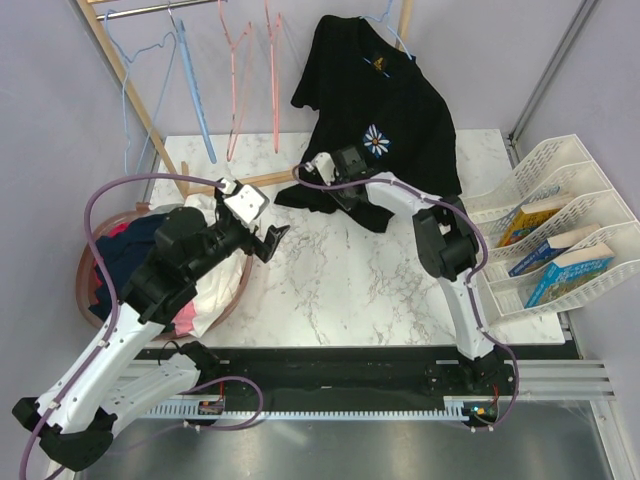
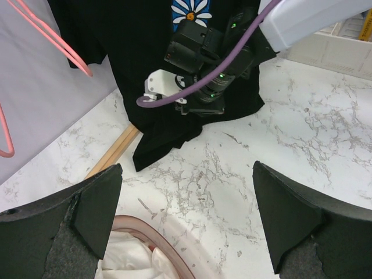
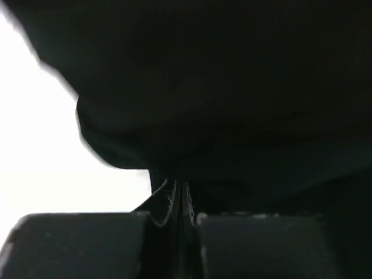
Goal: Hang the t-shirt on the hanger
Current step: Place the hanger at the clothesline.
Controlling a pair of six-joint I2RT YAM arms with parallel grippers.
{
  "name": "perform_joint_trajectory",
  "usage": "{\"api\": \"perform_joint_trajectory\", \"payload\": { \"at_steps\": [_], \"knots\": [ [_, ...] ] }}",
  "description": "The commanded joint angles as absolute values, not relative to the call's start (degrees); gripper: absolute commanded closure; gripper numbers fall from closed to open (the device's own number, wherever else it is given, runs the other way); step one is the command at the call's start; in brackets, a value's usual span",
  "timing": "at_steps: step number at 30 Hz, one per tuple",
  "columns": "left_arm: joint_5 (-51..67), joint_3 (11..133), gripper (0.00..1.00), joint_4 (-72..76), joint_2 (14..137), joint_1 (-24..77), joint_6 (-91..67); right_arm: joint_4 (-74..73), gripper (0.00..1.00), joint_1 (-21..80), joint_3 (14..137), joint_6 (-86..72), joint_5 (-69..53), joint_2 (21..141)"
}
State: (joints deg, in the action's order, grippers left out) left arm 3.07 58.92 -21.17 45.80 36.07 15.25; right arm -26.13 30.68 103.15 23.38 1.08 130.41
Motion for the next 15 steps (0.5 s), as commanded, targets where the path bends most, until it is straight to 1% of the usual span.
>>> {"api": "perform_joint_trajectory", "payload": {
  "at_steps": [1, 2, 3, 4, 7, 10, 11, 12, 13, 14, 15],
  "knots": [
    [3.34, 58.62, 0.01, -21.27, 45.53, 35.42, 14.06, -24.26, 1.0, 28.22, 117.92, 17.69, 0.18, 134.81],
    [3.34, 58.62, 0.01, -21.27, 45.53, 35.16, 14.24, -23.65, 1.0, 26.99, 120.82, 16.45, 0.09, 135.17],
    [3.25, 58.71, 0.01, -21.36, 45.61, 35.07, 14.24, -20.08, 1.0, 26.46, 125.11, 15.22, 0.17, 135.26],
    [3.34, 58.71, 0.01, -21.44, 45.79, 34.89, 14.24, -17.6, 1.0, 25.32, 126.46, 13.73, 1.13, 134.74],
    [3.25, 59.06, 0.01, -21.36, 46.14, 34.45, 14.15, -5.13, 1.0, 24.0, 127.0, 12.75, 6.31, 132.63],
    [3.43, 59.24, 0.01, -21.27, 46.67, 33.93, 13.71, -2.02, 1.0, 23.82, 127.97, 13.88, 6.95, 132.8],
    [3.43, 59.06, 0.01, -21.36, 46.84, 33.58, 13.36, -2.54, 0.87, 23.64, 127.27, 15.02, 6.16, 132.8],
    [3.6, 59.15, 0.01, -21.62, 47.11, 33.4, 13.01, -4.46, 0.69, 23.82, 126.4, 15.29, 4.67, 132.72],
    [3.69, 59.32, 0.01, -22.32, 47.46, 33.14, 12.22, -5.79, 0.55, 23.82, 125.17, 15.47, 3.18, 131.5],
    [3.87, 60.11, 0.01, -23.19, 48.51, 32.7, 11.61, -7.02, 0.3, 23.64, 121.24, 15.38, 0.12, 130.35],
    [4.3, 60.55, 0.01, -26.07, 49.04, 32.43, 11.08, -8.86, 0.21, 23.82, 118.59, 15.21, -2.52, 128.69]
  ]
}}
